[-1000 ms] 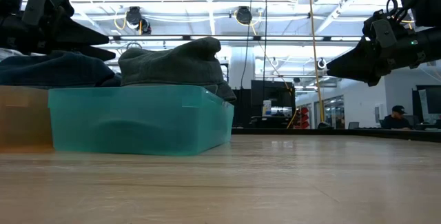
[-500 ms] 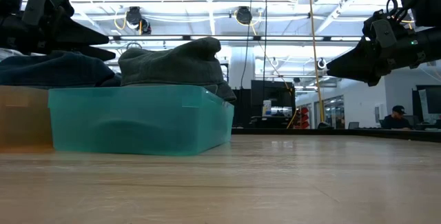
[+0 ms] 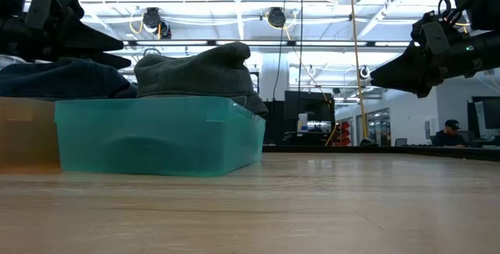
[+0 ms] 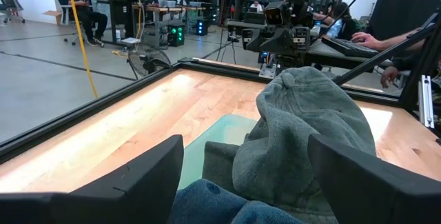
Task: Pick & Place hat
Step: Return to Home Position
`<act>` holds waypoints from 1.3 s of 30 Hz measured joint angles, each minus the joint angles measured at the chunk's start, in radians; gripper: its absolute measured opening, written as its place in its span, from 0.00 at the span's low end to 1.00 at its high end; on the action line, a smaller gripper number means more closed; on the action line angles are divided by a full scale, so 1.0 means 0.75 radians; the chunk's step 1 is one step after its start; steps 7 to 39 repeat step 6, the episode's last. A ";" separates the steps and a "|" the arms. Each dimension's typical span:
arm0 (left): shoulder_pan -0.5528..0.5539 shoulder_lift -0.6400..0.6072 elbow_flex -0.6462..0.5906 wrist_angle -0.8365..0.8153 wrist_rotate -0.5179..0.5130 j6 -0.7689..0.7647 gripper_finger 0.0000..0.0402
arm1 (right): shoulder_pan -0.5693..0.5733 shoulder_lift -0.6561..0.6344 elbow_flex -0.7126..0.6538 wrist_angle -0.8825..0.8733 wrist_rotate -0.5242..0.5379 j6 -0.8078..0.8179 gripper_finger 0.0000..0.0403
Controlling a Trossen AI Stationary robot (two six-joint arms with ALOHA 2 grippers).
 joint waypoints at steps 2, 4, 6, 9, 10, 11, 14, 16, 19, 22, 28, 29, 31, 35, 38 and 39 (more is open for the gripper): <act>-0.001 0.000 0.000 0.000 0.000 0.000 0.80 | 0.000 0.000 0.000 0.000 0.000 0.000 0.39; 0.000 0.000 0.000 0.000 -0.001 0.000 0.81 | 0.000 0.000 0.000 0.000 -0.001 0.000 0.39; 0.000 0.000 0.000 0.000 -0.001 0.000 0.82 | 0.000 0.000 0.000 0.000 0.000 0.000 0.39; 0.000 0.000 0.000 0.000 -0.001 0.000 0.82 | 0.000 0.000 0.000 0.000 0.000 0.000 0.39; 0.000 0.000 0.000 0.000 -0.001 0.000 0.82 | 0.000 0.000 0.000 0.000 0.000 0.000 0.39; 0.000 0.000 0.000 0.000 -0.001 0.000 0.82 | 0.000 0.000 0.000 0.000 0.000 0.000 0.39; 0.000 0.000 0.000 0.000 -0.001 0.000 0.82 | 0.000 0.000 0.000 0.000 0.000 0.000 0.39; 0.000 0.000 0.000 0.000 -0.001 0.000 0.82 | 0.000 0.000 0.000 0.000 0.000 0.000 0.39; 0.000 0.000 0.000 0.000 -0.001 0.000 0.82 | 0.000 0.000 0.000 0.000 0.000 0.000 0.39; 0.000 0.000 0.000 0.000 -0.001 0.000 0.82 | 0.000 0.000 0.000 0.000 0.000 0.000 0.39; 0.000 0.000 0.000 0.000 -0.001 0.000 0.82 | 0.000 0.000 0.000 0.000 0.000 0.000 0.39; 0.000 0.000 0.000 0.000 -0.001 0.000 0.82 | 0.000 0.000 0.000 0.000 0.000 0.000 0.39; 0.000 0.000 0.000 0.000 -0.001 0.000 0.82 | 0.000 0.000 0.000 0.000 0.000 0.000 0.39; 0.000 0.000 0.000 0.000 -0.001 0.000 0.82 | 0.000 0.000 0.000 0.000 0.000 0.000 0.39; 0.000 0.000 0.000 0.000 -0.001 0.000 0.82 | 0.000 0.000 0.000 0.000 0.000 0.000 0.39; 0.000 0.000 0.000 0.000 -0.001 0.000 0.82 | 0.000 0.000 0.000 0.000 0.000 0.000 0.39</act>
